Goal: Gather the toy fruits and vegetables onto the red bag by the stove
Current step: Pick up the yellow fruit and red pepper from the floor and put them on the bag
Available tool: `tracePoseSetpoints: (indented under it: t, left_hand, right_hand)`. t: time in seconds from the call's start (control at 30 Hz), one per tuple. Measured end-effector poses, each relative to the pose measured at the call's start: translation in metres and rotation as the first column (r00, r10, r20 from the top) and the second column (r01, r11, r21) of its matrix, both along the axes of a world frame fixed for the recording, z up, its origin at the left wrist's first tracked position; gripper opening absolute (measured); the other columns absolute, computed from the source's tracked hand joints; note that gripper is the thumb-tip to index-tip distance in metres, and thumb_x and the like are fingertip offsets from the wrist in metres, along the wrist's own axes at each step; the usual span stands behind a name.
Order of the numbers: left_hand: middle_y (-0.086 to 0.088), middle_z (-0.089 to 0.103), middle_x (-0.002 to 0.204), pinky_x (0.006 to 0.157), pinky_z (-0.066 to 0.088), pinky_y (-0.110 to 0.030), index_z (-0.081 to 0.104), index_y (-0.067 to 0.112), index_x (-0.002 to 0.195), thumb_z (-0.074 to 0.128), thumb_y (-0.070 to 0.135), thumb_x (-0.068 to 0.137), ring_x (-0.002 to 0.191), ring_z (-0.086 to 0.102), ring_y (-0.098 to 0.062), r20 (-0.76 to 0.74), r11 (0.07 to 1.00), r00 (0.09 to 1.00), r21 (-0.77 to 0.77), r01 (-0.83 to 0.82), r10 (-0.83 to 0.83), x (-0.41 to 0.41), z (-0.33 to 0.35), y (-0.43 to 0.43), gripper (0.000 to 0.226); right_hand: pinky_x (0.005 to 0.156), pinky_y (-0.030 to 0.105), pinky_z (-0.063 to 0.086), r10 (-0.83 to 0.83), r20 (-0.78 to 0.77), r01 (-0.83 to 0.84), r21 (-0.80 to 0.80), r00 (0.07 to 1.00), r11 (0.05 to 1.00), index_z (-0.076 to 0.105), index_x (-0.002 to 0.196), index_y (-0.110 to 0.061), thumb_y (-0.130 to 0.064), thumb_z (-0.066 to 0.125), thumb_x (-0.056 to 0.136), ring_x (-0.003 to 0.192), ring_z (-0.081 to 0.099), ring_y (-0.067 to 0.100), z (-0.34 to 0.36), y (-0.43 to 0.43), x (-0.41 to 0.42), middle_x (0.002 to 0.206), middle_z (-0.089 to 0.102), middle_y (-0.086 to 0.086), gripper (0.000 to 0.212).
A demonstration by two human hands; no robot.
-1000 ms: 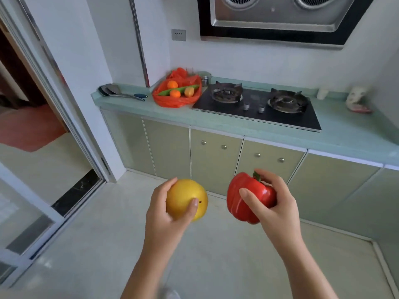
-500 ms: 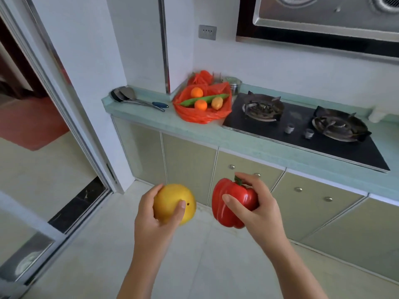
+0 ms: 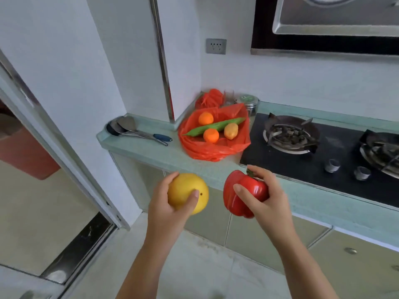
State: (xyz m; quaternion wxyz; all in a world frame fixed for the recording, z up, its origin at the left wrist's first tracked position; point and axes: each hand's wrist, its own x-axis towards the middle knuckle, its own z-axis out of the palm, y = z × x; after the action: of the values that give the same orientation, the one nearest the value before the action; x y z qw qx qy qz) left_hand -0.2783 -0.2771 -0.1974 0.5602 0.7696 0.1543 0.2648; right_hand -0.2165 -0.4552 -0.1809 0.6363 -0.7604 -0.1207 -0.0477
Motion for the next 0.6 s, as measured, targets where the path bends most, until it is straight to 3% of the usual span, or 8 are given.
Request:
tracePoseSetpoints:
  t: [0.07,0.13,0.23,0.3,0.37,0.5,0.6]
  left_hand:
    - [0.024,0.05,0.113,0.082,0.043,-0.012,0.047,0.049,0.104,0.071,0.042,0.066,0.104,0.051,0.002,0.024,0.999,0.999,0.05,0.019,-0.02,0.041,0.013,0.006,0.045]
    - [0.026,0.048,0.112,0.077,0.04,-0.004,0.046,0.049,0.104,0.066,0.052,0.06,0.103,0.048,0.011,0.059,0.996,0.998,0.092,0.007,-0.013,0.076,0.018,0.013,0.048]
    - [0.028,0.048,0.111,0.08,0.041,-0.008,0.047,0.047,0.106,0.061,0.058,0.056,0.104,0.047,0.012,0.058,0.996,0.998,0.083,-0.011,0.006,0.115,0.008,0.024,0.053]
    - [0.027,0.049,0.11,0.083,0.042,-0.017,0.047,0.044,0.108,0.06,0.059,0.055,0.103,0.049,0.007,0.033,0.997,0.999,0.075,-0.025,0.023,0.136,-0.005,0.035,0.056]
    - [0.026,0.048,0.11,0.084,0.042,-0.02,0.048,0.039,0.111,0.059,0.06,0.055,0.101,0.05,0.002,0.002,0.997,1.0,0.078,-0.027,0.027,0.158,-0.016,0.047,0.061]
    - [0.026,0.046,0.109,0.076,0.035,0.001,0.048,0.035,0.113,0.063,0.057,0.058,0.1,0.044,0.019,-0.039,0.995,0.999,0.094,0.03,-0.026,0.214,-0.033,0.074,0.061]
    - [0.016,0.05,0.111,0.076,0.033,0.002,0.051,0.028,0.118,0.065,0.055,0.061,0.097,0.047,0.01,-0.082,0.989,0.993,0.114,0.092,-0.083,0.259,-0.044,0.095,0.065]
  right_hand:
    - [0.066,0.039,0.056,-0.012,-0.008,0.012,-0.007,1.0,1.0,0.053,0.099,-0.045,-0.049,0.071,0.059,0.092,0.053,-0.002,0.002,0.003,0.033,0.105,0.054,-0.018,0.044]
    - [0.063,0.038,0.056,-0.012,-0.016,0.012,0.004,1.0,1.0,0.053,0.097,-0.045,-0.037,0.076,0.066,0.092,0.055,0.004,-0.001,0.006,0.064,0.104,0.052,-0.017,0.04]
    - [0.049,0.014,0.05,-0.042,-0.031,0.042,0.001,0.999,0.999,0.054,0.1,-0.038,-0.019,0.074,0.073,0.092,0.054,0.007,-0.008,0.014,0.102,0.107,0.052,-0.007,0.039]
    - [0.047,0.008,0.045,-0.063,-0.073,0.063,-0.009,0.995,0.998,0.055,0.104,-0.03,-0.015,0.073,0.073,0.091,0.053,0.006,-0.016,0.022,0.123,0.108,0.052,-0.002,0.039]
    - [0.045,0.012,0.047,-0.064,-0.108,0.063,-0.015,0.992,0.998,0.054,0.102,-0.034,-0.016,0.074,0.072,0.09,0.053,0.007,-0.025,0.031,0.142,0.107,0.052,-0.004,0.04]
    - [0.044,0.023,0.051,-0.109,-0.175,0.104,-0.039,0.979,0.994,0.052,0.098,-0.041,-0.021,0.075,0.072,0.091,0.054,0.012,-0.04,0.05,0.185,0.106,0.05,-0.011,0.04]
    - [0.042,0.021,0.05,-0.164,-0.198,0.154,-0.063,0.966,0.986,0.052,0.098,-0.041,-0.022,0.075,0.072,0.091,0.053,0.009,-0.047,0.07,0.221,0.107,0.049,-0.011,0.039]
